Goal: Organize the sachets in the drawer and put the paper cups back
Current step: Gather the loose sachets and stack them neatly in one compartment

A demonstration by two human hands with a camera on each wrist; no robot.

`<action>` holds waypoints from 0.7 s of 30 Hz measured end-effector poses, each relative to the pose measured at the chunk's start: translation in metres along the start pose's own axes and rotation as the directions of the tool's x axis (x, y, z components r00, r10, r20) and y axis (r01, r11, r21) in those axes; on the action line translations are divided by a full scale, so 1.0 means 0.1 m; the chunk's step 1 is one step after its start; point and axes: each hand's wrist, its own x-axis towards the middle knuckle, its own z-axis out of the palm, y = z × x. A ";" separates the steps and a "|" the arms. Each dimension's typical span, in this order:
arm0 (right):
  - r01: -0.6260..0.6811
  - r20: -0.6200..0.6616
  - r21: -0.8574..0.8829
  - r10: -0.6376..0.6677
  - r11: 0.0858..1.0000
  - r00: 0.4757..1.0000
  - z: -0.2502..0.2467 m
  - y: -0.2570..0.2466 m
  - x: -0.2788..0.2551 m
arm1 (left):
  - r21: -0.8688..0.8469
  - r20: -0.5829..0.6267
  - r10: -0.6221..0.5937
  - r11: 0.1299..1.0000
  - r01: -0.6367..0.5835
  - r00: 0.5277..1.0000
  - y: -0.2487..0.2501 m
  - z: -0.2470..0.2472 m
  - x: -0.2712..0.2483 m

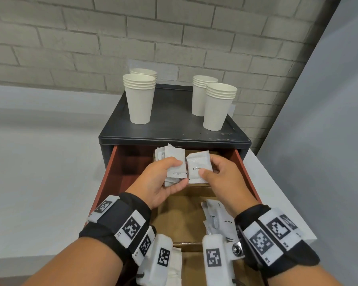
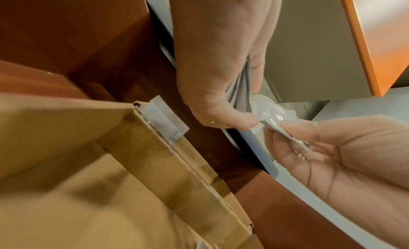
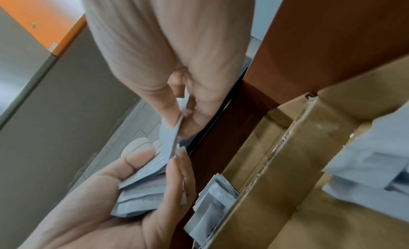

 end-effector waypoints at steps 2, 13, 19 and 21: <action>0.015 -0.134 -0.014 -0.017 1.000 0.991 0.01 0.02 0.03 | 0.012 0.018 -0.006 1.000 0.006 1.000 -0.01 -0.01 0.00; -0.057 0.029 0.022 0.056 0.998 0.998 0.00 -0.09 -0.01 | 0.060 0.155 -0.026 0.998 0.017 0.988 0.00 -0.02 -0.03; -0.260 0.078 -0.741 0.464 0.619 0.883 -0.03 0.22 -0.08 | 0.059 0.012 -0.005 0.998 0.004 1.000 0.00 -0.03 0.01; -0.217 0.081 -0.872 0.566 0.439 0.821 0.06 0.33 -0.10 | 0.052 -0.012 -0.006 0.999 0.007 1.000 0.00 -0.04 0.01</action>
